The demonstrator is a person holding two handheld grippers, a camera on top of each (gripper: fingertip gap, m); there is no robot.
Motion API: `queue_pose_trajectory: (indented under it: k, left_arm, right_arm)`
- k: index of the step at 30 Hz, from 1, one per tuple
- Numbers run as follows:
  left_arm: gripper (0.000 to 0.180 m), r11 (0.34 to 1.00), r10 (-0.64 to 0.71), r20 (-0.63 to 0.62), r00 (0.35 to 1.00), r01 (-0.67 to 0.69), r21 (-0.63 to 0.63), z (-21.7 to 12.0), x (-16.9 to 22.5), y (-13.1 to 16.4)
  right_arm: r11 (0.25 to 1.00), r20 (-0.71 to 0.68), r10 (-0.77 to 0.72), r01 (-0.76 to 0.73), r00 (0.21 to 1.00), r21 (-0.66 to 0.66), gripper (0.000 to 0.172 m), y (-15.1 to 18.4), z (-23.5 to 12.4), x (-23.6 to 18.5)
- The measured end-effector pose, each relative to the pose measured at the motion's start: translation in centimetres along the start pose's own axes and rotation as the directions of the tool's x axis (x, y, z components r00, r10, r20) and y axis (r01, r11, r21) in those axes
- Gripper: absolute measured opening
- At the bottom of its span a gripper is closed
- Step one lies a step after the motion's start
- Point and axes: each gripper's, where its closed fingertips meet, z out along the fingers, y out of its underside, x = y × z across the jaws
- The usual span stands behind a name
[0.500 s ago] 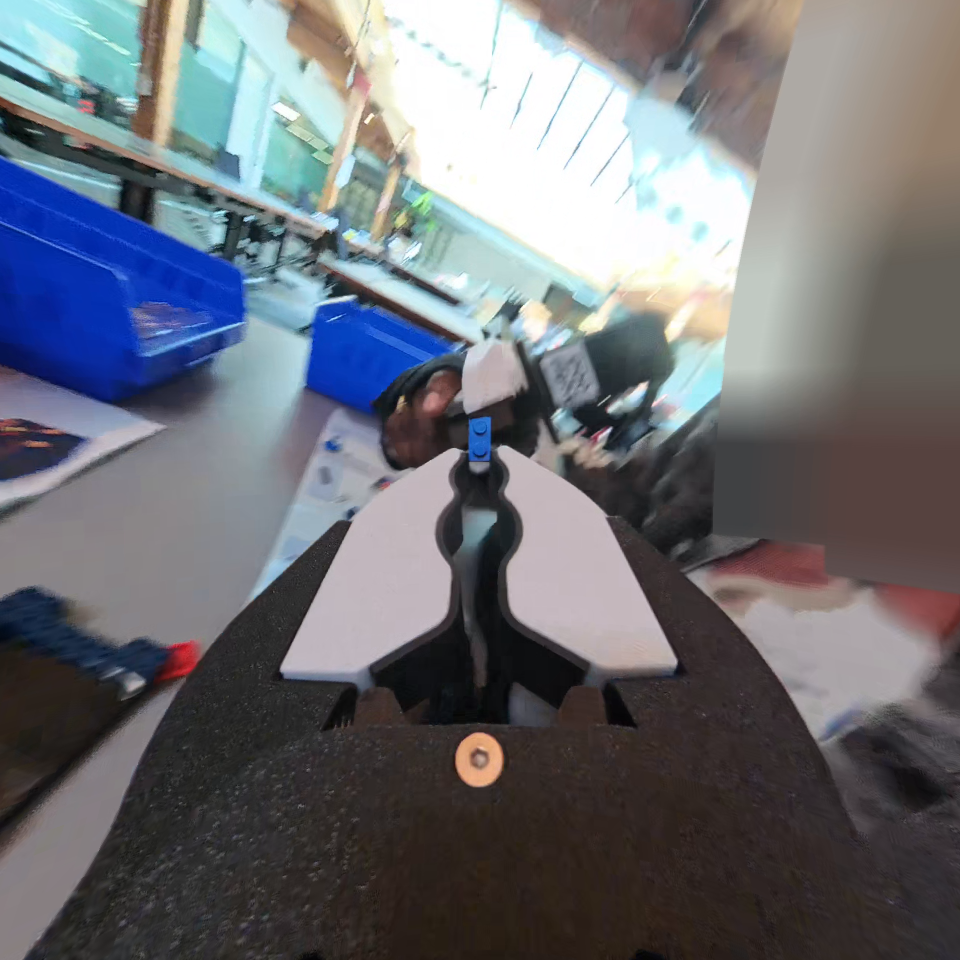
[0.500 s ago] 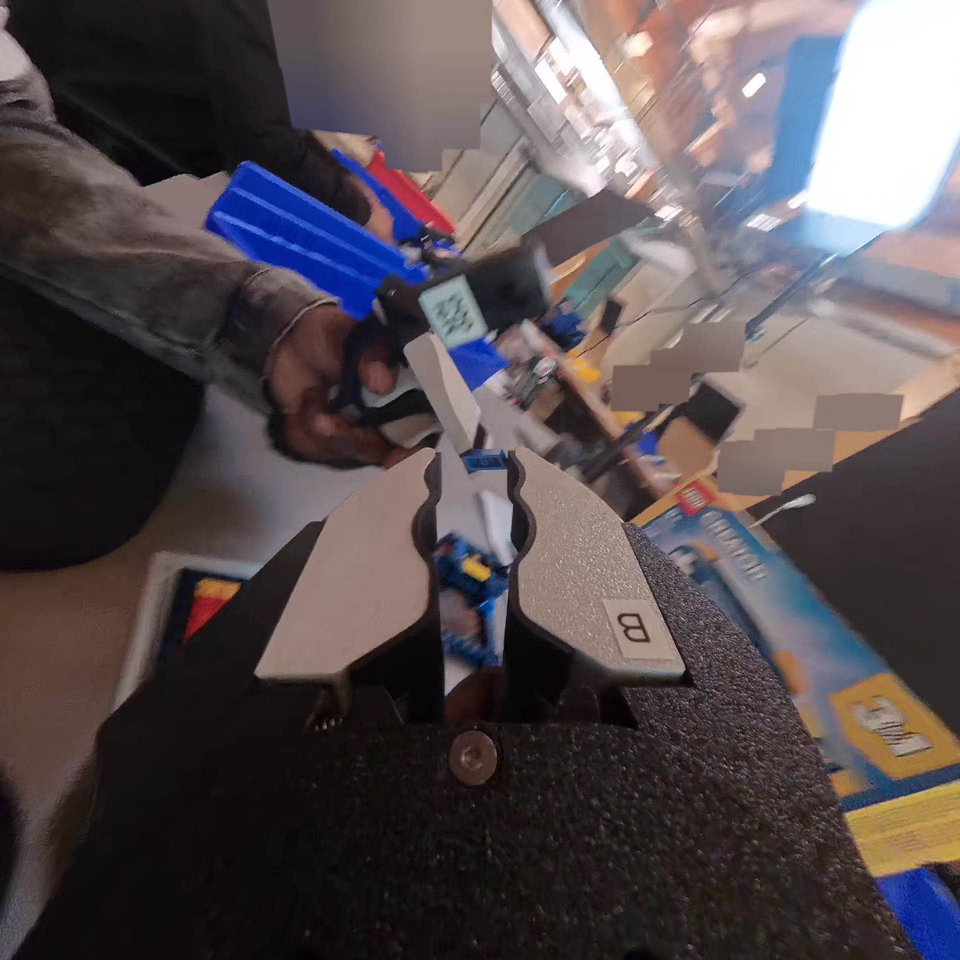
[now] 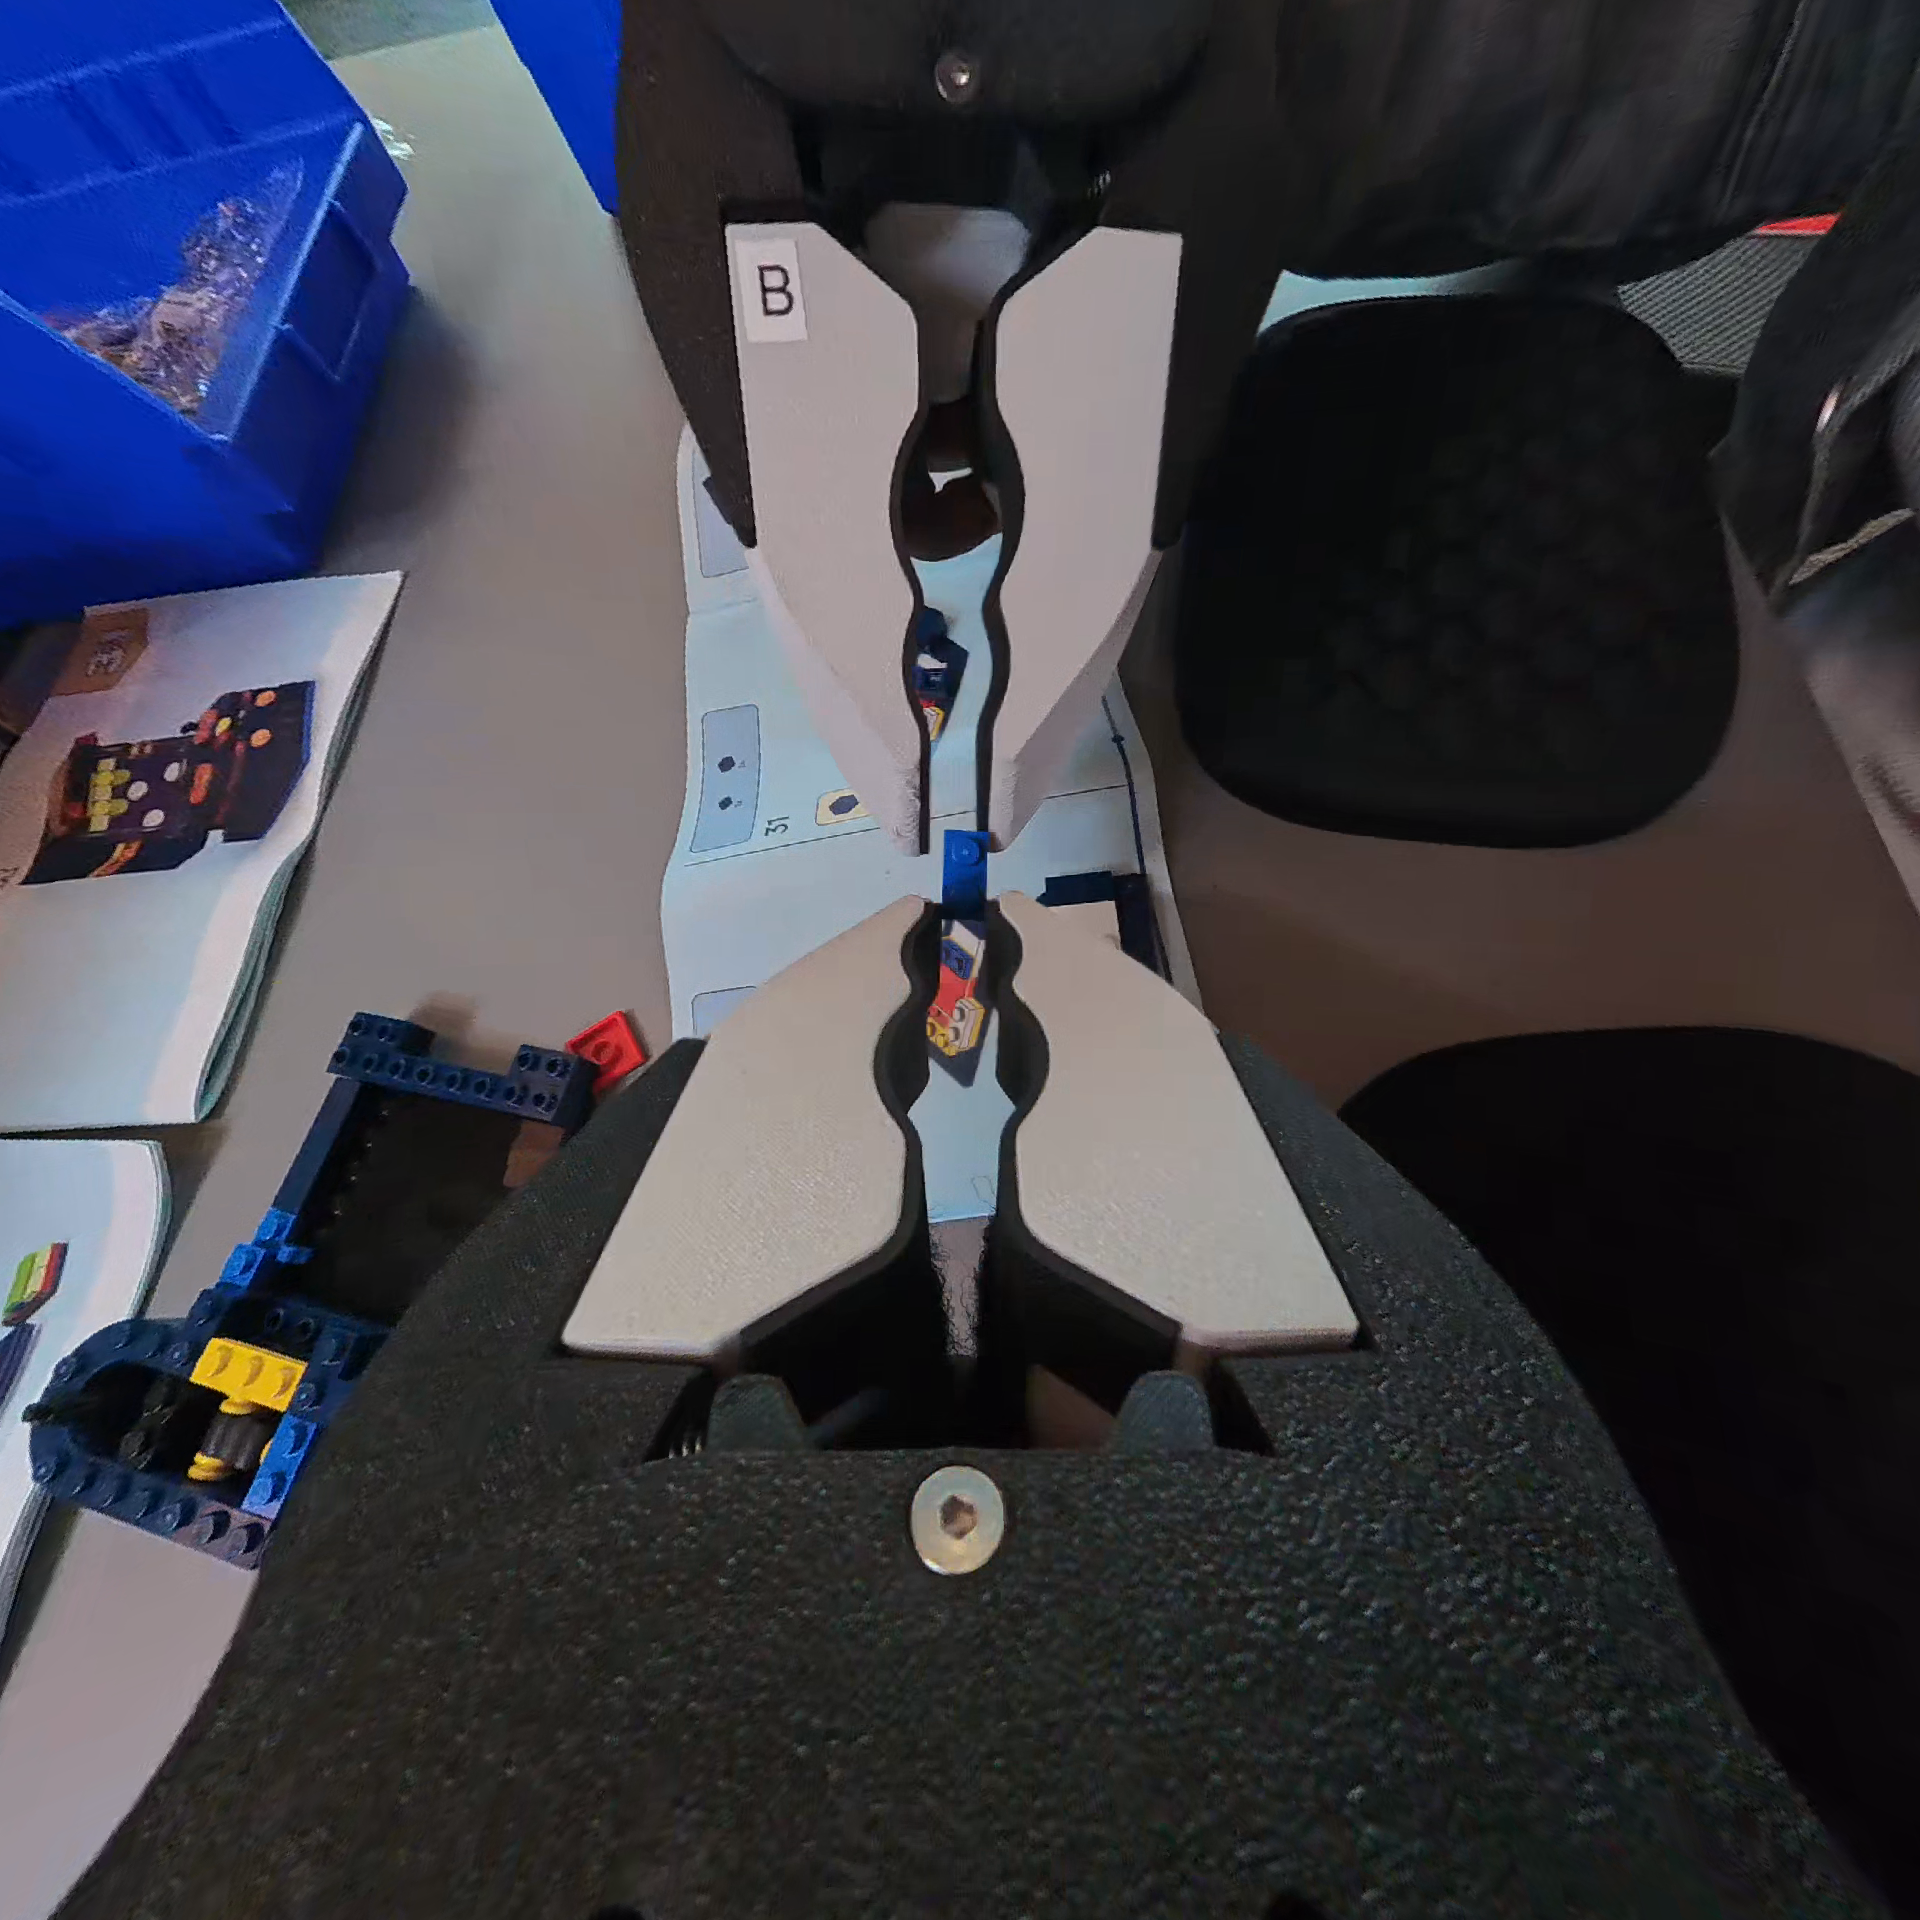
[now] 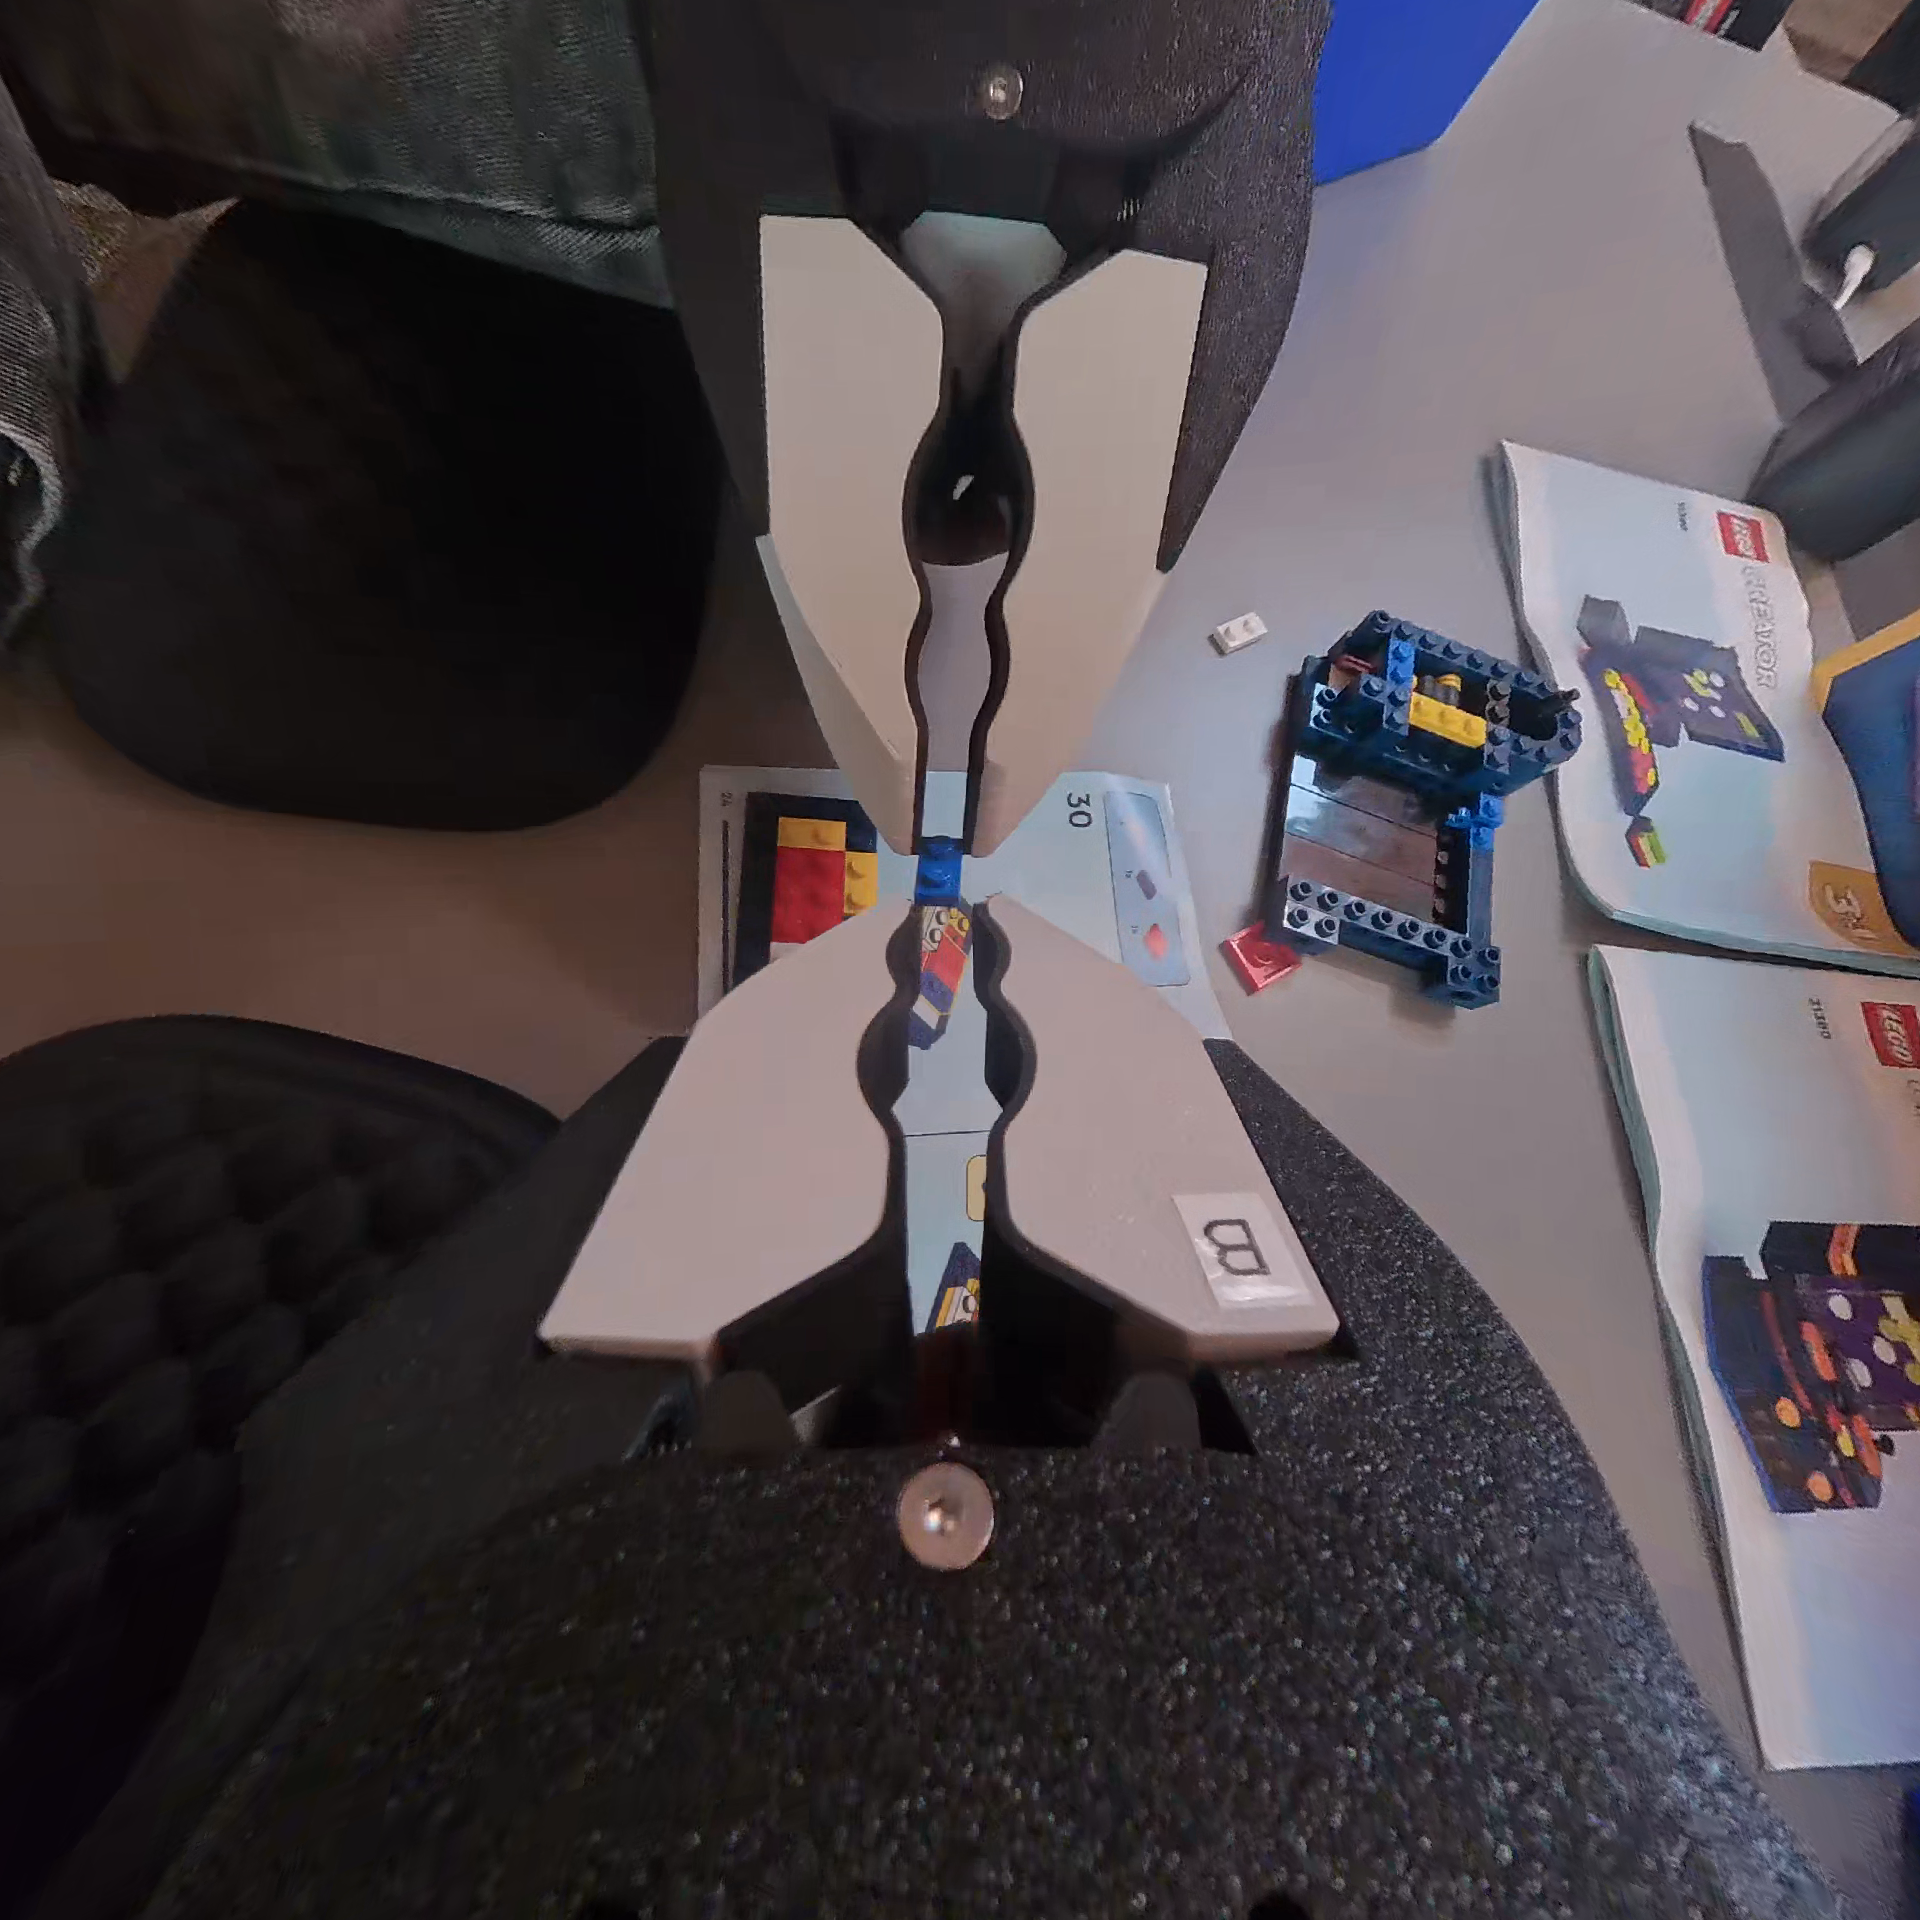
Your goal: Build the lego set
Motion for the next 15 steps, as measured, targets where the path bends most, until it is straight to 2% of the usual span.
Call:
queue_pose_trajectory:
  k: [9, 15]
  left_arm:
    - [0.008, 0.999, 0.013, -0.011, 1.0, -0.014, -0.046, 0.53, 0.32, 0.64]
    - [0.008, 0.999, 0.01, -0.007, 1.0, -0.011, -0.053, 0.72, 0.32, 0.7]
  right_arm:
    - [0.999, 0.012, 0.047, -0.047, 0.999, -0.02, 0.014, -0.01, 0.28, -0.52]
    - [0.998, -0.019, 0.054, -0.055, 0.998, -0.033, 0.008, 0.31, 0.6, -0.53]
